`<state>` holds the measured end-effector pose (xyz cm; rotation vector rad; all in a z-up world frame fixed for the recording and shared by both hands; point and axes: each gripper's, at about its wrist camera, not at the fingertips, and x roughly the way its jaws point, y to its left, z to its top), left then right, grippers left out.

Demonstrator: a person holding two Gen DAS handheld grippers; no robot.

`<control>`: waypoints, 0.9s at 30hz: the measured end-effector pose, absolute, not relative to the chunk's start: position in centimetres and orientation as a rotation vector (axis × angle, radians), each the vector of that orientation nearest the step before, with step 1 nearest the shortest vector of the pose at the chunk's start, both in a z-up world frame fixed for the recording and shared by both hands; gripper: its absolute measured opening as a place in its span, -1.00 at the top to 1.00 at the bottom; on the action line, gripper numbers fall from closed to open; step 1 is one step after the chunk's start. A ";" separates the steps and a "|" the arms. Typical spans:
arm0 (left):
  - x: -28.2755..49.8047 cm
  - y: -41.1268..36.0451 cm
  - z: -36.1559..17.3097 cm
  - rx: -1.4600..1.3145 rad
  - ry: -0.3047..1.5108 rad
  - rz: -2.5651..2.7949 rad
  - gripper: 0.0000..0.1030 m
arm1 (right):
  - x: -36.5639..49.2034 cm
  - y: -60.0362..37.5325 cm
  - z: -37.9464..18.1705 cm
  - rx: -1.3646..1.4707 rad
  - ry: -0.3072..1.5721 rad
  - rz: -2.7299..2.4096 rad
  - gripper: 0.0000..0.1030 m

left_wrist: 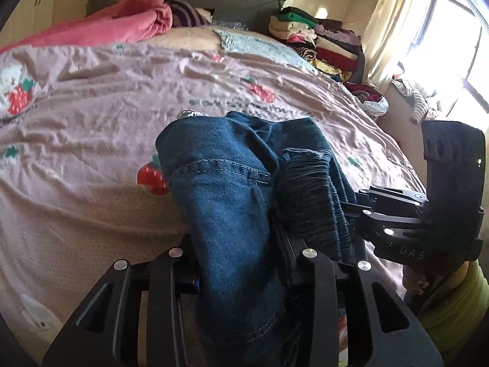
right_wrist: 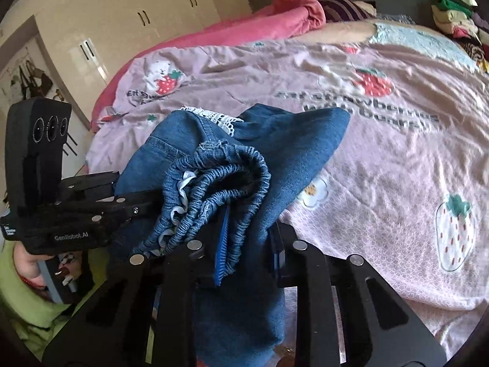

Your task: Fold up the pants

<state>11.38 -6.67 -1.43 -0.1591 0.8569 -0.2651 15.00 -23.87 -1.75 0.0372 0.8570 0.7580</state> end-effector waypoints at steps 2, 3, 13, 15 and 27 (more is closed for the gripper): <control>11.3 -6.6 -0.7 -0.165 0.841 -0.264 0.33 | 15.0 -23.8 -1.1 0.030 0.841 0.758 0.70; 11.3 -6.5 -0.4 -0.166 0.835 -0.261 0.33 | 15.0 -23.8 -0.8 0.030 0.836 0.762 0.70; 13.4 -5.9 1.8 -0.154 0.796 -0.230 0.33 | 17.4 -23.0 1.1 0.009 0.785 0.760 0.70; 14.1 -5.6 2.1 -0.155 0.792 -0.224 0.33 | 18.0 -22.8 1.3 0.003 0.778 0.760 0.70; 18.3 -4.0 2.5 -0.178 0.782 -0.188 0.34 | 22.2 -21.3 1.7 -0.011 0.768 0.754 0.70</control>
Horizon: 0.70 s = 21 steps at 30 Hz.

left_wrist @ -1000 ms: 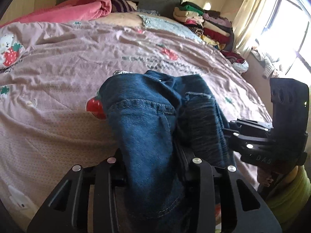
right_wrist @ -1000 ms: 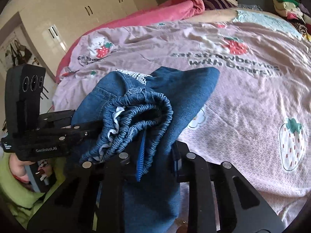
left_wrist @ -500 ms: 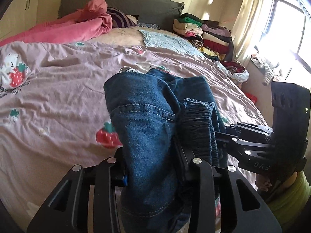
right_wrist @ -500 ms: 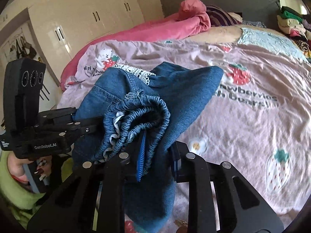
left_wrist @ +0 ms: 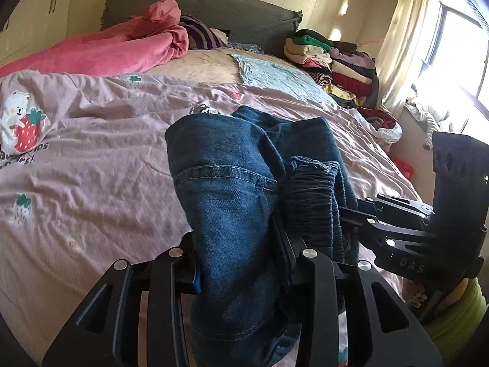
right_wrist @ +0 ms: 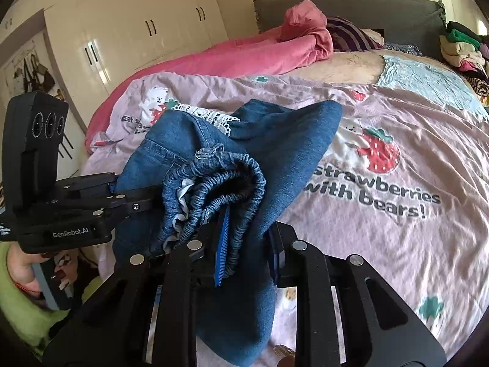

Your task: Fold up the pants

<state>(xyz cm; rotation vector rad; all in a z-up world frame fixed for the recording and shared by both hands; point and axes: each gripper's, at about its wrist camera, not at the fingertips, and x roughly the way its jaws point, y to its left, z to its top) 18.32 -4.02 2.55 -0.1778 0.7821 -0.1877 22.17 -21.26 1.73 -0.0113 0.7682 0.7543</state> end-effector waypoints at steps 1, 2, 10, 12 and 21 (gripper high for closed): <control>18.6 -4.0 2.4 -0.176 0.785 -0.184 0.33 | 22.4 -21.2 1.7 -0.012 0.771 0.753 0.70; 18.9 -4.0 2.3 -0.175 0.788 -0.181 0.33 | 22.8 -21.1 1.5 -0.011 0.777 0.751 0.70; 20.3 -3.9 0.9 -0.158 0.813 -0.169 0.32 | 24.2 -21.2 -0.3 0.007 0.821 0.726 0.70; 20.7 -3.8 0.5 -0.157 0.823 -0.168 0.32 | 24.4 -21.2 -0.7 0.008 0.832 0.717 0.70; 21.5 -3.1 -1.3 -0.156 0.860 -0.141 -0.06 | 25.5 -21.3 -2.6 0.000 0.895 0.660 0.68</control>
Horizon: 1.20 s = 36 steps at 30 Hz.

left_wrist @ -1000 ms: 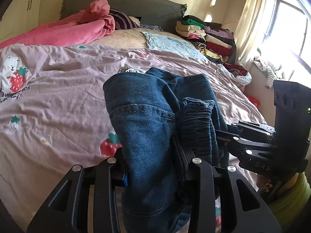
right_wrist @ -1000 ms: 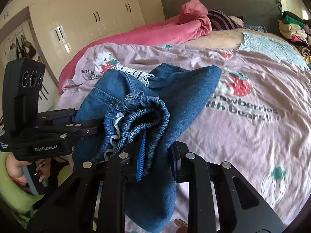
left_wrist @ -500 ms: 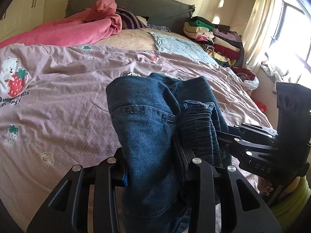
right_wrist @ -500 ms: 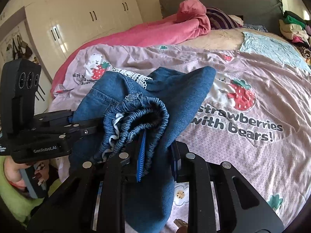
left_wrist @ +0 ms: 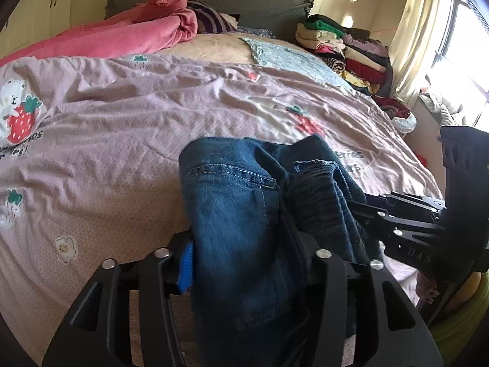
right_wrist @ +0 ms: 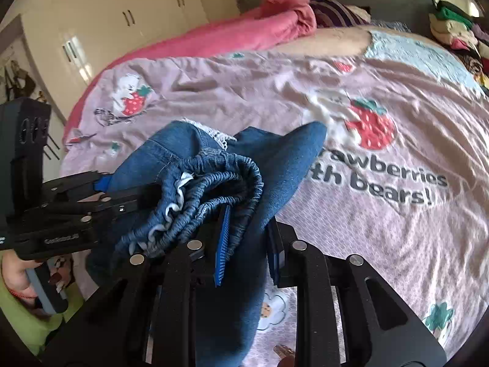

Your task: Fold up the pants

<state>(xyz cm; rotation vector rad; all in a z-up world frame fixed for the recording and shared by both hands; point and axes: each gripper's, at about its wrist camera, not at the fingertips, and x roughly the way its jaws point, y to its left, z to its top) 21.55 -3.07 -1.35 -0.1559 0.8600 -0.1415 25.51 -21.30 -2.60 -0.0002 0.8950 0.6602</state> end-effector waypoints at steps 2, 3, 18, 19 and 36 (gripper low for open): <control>21.6 -2.9 -1.8 -0.152 0.869 -0.128 -0.13 | 25.7 -21.5 -3.3 0.003 0.915 0.639 0.67; 21.6 -2.8 -2.1 -0.150 0.873 -0.122 -0.14 | 25.8 -21.6 -3.6 -0.001 0.926 0.628 0.63; 21.5 -1.6 -4.8 -0.210 0.919 -0.112 -0.41 | 26.1 -22.9 -5.9 0.029 0.984 0.533 0.10; 21.5 -1.6 -4.7 -0.211 0.920 -0.111 -0.41 | 26.0 -22.8 -5.8 0.027 0.983 0.530 0.09; 19.4 -1.6 -3.3 -0.211 0.894 -0.108 -0.39 | 23.9 -24.0 -3.9 0.007 0.935 0.489 -0.37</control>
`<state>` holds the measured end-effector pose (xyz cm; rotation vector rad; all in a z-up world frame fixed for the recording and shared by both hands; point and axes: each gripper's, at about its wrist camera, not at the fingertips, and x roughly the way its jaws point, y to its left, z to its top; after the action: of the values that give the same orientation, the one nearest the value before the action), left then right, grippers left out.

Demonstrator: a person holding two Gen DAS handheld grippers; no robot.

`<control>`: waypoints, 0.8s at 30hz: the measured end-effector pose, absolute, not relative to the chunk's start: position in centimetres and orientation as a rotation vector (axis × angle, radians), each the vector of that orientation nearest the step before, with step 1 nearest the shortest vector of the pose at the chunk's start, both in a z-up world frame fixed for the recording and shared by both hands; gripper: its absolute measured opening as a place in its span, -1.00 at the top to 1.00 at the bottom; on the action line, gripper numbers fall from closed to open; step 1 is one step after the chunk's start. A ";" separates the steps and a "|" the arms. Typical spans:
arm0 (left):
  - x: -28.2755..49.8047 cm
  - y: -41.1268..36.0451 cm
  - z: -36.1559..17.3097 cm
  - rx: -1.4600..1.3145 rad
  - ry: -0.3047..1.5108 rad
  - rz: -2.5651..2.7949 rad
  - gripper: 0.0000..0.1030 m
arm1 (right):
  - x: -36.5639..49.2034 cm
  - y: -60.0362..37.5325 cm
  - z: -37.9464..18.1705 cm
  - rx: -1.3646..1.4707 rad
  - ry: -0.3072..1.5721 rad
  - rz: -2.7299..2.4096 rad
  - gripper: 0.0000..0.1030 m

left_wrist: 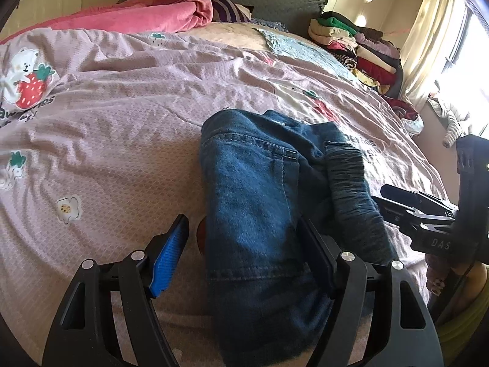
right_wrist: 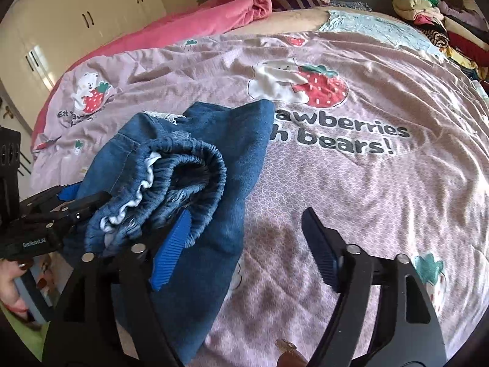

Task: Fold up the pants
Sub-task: 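Release the pants and pull the left gripper back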

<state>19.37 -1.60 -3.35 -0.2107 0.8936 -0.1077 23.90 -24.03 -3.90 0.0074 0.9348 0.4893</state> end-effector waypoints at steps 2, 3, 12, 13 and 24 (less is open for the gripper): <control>19.0 -1.5 -3.0 -0.212 0.887 -0.105 -0.39 | 23.5 -24.3 -3.6 0.010 0.923 0.488 -0.43; 18.9 -1.5 -2.9 -0.213 0.886 -0.102 -0.39 | 23.4 -24.5 -3.5 0.014 0.920 0.483 -0.47; 17.2 -1.0 -1.7 -0.199 0.871 -0.068 -0.92 | 21.3 -25.3 -1.6 0.021 0.848 0.489 -0.77; 16.9 -0.9 -1.5 -0.202 0.864 -0.060 -0.92 | 21.0 -25.3 -1.3 0.020 0.838 0.488 -0.78; 13.4 -1.1 0.9 -0.187 0.805 -0.059 -0.91 | 17.5 -26.1 2.0 0.011 0.727 0.498 -0.82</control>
<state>13.38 -1.14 0.89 -0.1871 0.8054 -0.0588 17.52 -26.09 1.99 0.0114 0.7266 0.4977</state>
